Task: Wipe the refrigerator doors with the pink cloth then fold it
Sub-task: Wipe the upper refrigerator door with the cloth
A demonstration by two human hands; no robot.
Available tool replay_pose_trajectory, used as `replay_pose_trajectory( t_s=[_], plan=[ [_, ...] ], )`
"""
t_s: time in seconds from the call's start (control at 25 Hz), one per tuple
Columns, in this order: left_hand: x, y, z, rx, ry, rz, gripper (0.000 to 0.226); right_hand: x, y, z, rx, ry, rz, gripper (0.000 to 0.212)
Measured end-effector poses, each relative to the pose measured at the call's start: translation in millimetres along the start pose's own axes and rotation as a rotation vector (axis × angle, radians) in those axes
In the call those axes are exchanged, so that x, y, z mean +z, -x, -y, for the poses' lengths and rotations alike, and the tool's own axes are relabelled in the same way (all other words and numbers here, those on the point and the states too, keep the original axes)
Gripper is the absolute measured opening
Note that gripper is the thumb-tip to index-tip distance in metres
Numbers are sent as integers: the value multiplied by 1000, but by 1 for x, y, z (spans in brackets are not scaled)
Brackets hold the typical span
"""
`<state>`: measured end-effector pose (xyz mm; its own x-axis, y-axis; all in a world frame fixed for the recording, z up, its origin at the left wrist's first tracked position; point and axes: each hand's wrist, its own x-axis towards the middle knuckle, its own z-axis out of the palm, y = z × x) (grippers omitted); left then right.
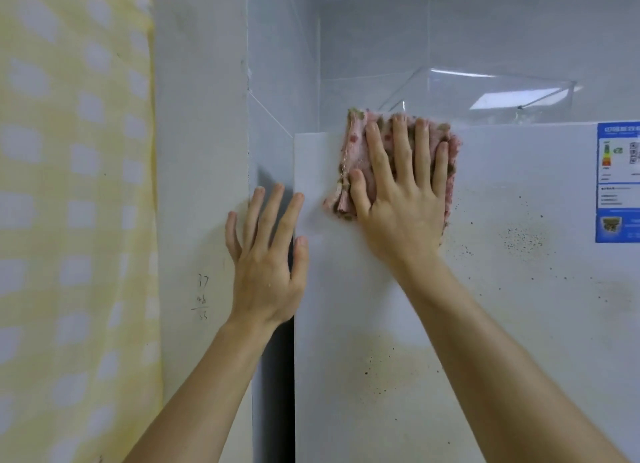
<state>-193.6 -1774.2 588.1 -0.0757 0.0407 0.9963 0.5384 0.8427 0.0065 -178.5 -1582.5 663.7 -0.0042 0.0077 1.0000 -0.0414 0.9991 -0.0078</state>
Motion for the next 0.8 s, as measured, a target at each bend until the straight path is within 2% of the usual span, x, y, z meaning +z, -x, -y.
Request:
replay_pose_trajectory(
  t_s=[0.24, 0.36, 0.48, 0.64, 0.72, 0.8],
  plan=[
    [17, 11, -29, 29, 111, 42, 66, -16, 136, -33, -41, -18, 41, 61],
    [20, 11, -35, 3, 141, 21, 69, -18, 158, -50, -69, -9, 77, 60],
    [18, 9, -36, 11, 106, 1, 71, -19, 130, -54, -82, 15, 44, 59],
    [17, 1, -48, 32, 80, -6, 71, -17, 41, -71, -36, 39, -62, 56],
    [19, -6, -59, 38, 90, -7, 71, -17, 5, -73, 18, 17, -64, 55],
    [24, -9, -71, 37, 104, -4, 68, -17, 6, -72, 35, -2, -40, 55]
  ],
)
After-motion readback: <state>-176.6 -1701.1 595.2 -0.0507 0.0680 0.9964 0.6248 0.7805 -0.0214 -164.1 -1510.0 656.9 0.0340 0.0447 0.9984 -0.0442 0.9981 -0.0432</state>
